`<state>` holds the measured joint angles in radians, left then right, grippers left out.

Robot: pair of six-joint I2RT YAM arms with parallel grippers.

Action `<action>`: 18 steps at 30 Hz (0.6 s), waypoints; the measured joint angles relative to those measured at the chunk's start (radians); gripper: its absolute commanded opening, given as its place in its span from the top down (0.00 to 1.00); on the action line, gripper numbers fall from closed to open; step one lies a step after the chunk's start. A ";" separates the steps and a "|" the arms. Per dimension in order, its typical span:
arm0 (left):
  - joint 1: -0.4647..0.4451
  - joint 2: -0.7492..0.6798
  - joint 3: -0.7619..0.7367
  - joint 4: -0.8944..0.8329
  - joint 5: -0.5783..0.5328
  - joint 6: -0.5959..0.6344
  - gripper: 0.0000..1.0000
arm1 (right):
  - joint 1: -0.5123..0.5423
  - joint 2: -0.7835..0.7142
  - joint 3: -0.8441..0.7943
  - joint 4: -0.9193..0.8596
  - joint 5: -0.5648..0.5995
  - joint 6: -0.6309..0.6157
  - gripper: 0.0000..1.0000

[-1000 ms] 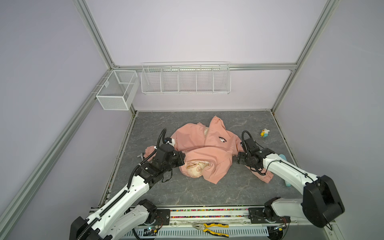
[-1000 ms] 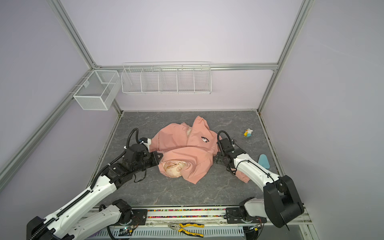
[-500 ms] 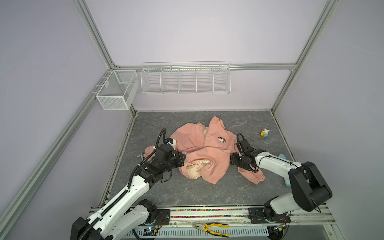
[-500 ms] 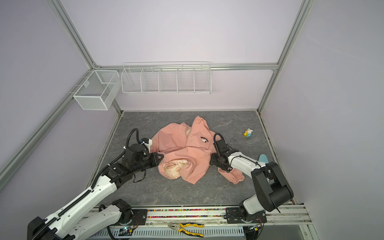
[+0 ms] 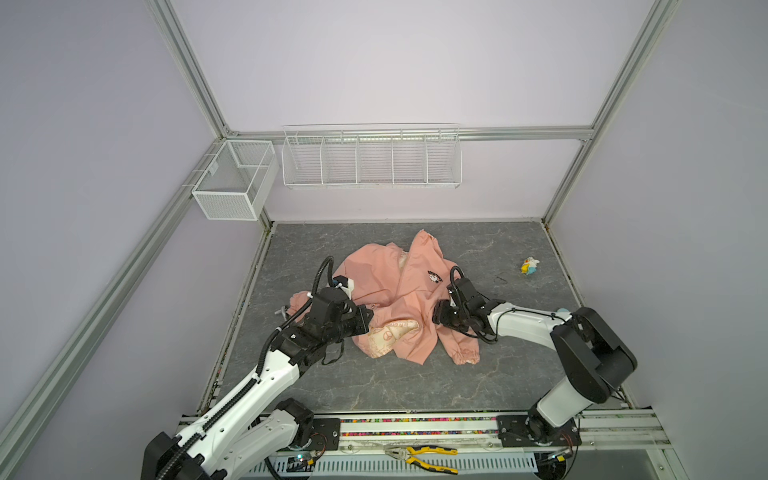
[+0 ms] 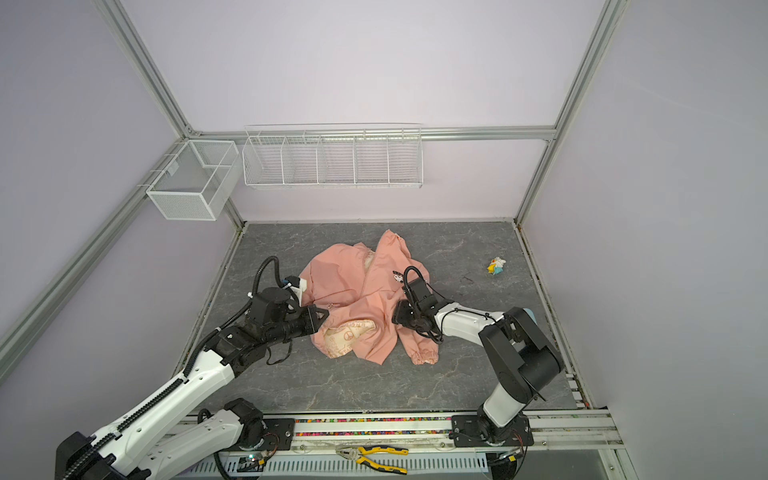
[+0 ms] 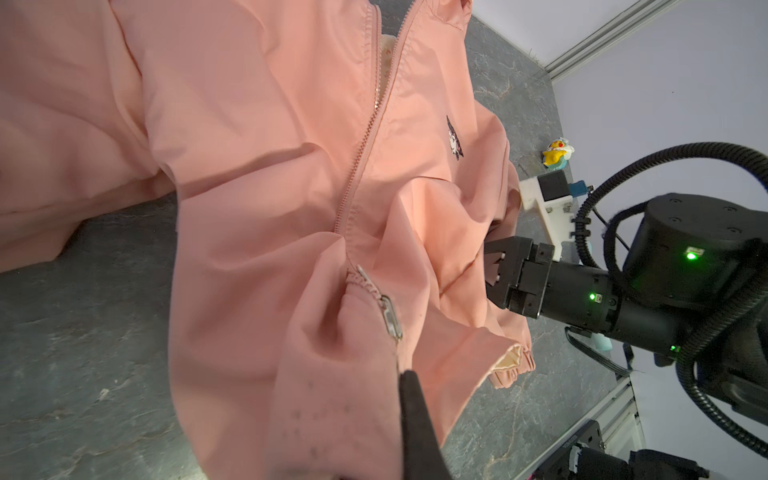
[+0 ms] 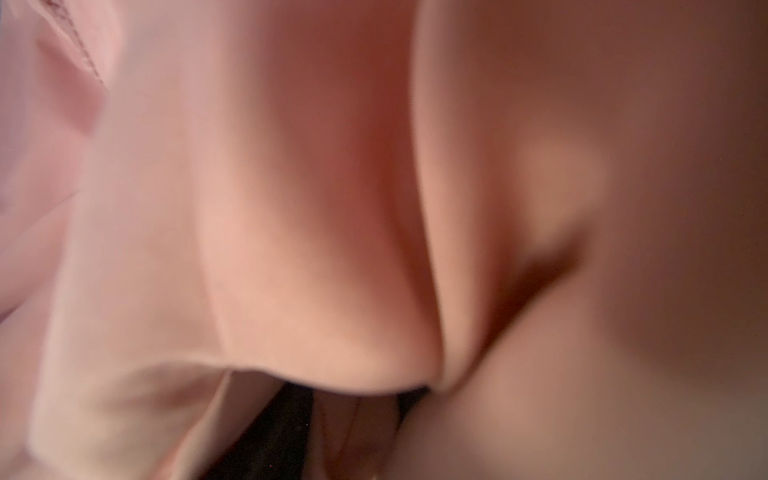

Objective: Zip up the jacket

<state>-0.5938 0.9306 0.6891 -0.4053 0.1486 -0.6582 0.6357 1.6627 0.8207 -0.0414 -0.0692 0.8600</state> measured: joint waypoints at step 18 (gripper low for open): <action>0.010 0.044 0.000 0.005 -0.056 0.011 1.00 | 0.220 0.105 0.156 0.002 -0.066 0.044 0.24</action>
<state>-0.5838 0.9745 0.6891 -0.4004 0.0925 -0.6476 0.8555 1.7676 0.9764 -0.0399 -0.1349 0.9043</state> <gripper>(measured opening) 0.048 0.708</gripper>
